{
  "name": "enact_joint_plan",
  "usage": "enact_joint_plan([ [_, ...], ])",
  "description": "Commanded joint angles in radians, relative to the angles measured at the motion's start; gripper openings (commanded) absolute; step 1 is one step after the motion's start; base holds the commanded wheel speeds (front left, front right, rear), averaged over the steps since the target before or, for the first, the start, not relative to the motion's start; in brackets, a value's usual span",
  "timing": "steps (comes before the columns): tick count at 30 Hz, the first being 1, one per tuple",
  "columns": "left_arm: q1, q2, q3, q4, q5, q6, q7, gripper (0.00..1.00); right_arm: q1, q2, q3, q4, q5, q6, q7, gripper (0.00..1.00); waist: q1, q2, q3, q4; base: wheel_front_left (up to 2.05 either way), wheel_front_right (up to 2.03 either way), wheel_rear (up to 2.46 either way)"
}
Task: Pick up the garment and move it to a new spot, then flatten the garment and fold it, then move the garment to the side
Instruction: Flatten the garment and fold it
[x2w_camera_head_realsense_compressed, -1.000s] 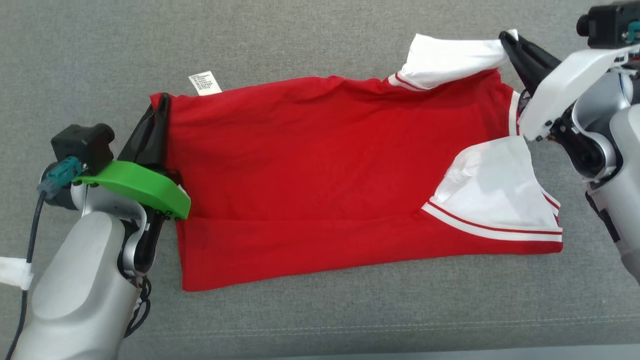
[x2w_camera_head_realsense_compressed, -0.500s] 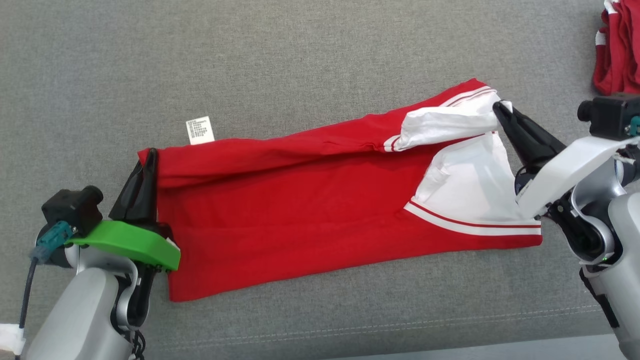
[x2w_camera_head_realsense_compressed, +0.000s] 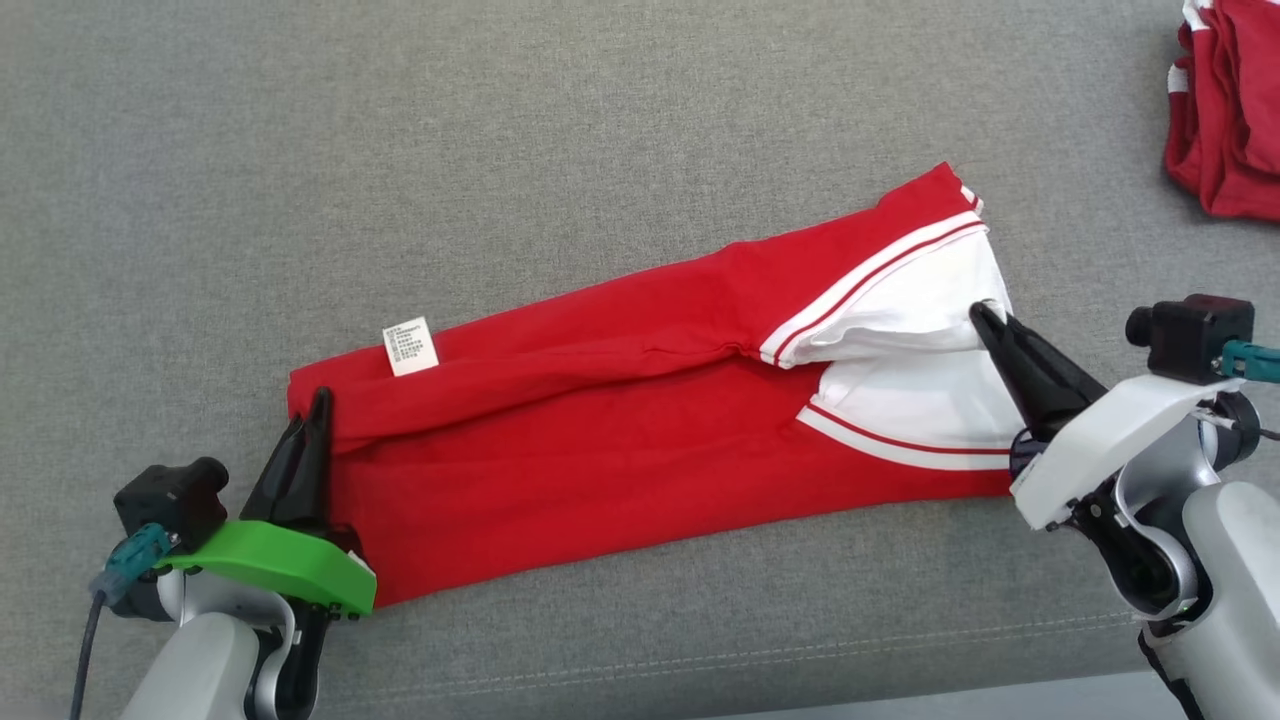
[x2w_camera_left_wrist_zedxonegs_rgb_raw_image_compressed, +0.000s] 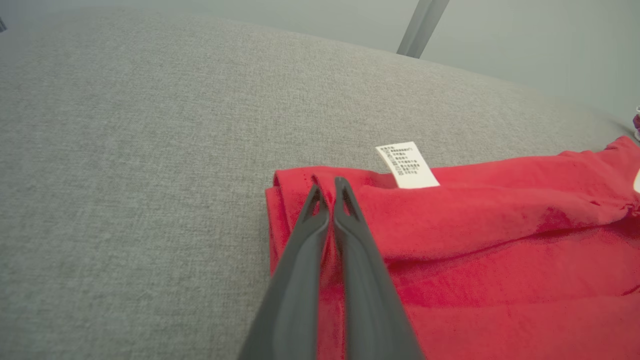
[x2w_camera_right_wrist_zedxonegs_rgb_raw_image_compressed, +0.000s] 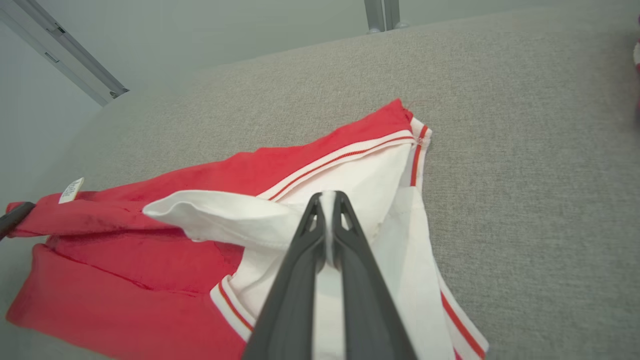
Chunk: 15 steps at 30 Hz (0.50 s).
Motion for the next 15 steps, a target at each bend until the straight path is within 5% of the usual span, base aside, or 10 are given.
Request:
enact_joint_plan([
  [1,0.016,0.0,0.012,-0.002,0.008,-0.004,-0.009,0.0,0.019,0.005,0.005,0.006,-0.01,-0.001,-0.012,0.0,0.0001,-0.0001,-0.006,-0.001,0.0,0.0,0.0],
  [2,0.022,-0.008,0.025,-0.006,0.009,-0.007,-0.009,0.22,0.025,0.005,0.011,0.01,-0.012,-0.001,-0.022,0.0,0.0001,-0.0001,-0.009,-0.002,0.0,0.0,0.0],
  [3,0.032,-0.013,0.034,-0.01,0.014,-0.011,-0.007,0.55,0.032,0.003,0.016,0.014,-0.017,-0.001,-0.033,0.12,0.0001,-0.0001,-0.014,-0.003,0.0,0.0,0.0],
  [4,0.044,-0.021,0.046,-0.016,0.018,-0.013,-0.007,1.0,0.039,-0.003,0.029,0.018,-0.026,-0.001,-0.043,0.32,0.0001,-0.0001,-0.018,-0.005,0.0,0.0,0.0],
  [5,0.056,-0.03,0.06,-0.024,0.017,-0.018,-0.007,1.0,0.046,-0.008,0.037,0.025,-0.033,-0.001,-0.054,0.75,0.0001,-0.0001,-0.022,-0.007,0.0,0.0,0.0],
  [6,0.069,-0.036,0.075,-0.036,0.017,-0.023,-0.006,1.0,0.054,-0.011,0.047,0.031,-0.039,-0.001,-0.066,1.0,0.0001,-0.0001,-0.026,-0.009,0.0,0.0,0.0],
  [15,0.231,-0.106,0.176,-0.144,0.063,-0.056,-0.006,1.0,0.11,-0.02,0.054,0.097,-0.078,-0.001,-0.138,1.0,0.0001,-0.0001,-0.056,-0.022,0.0,0.0,0.0],
])
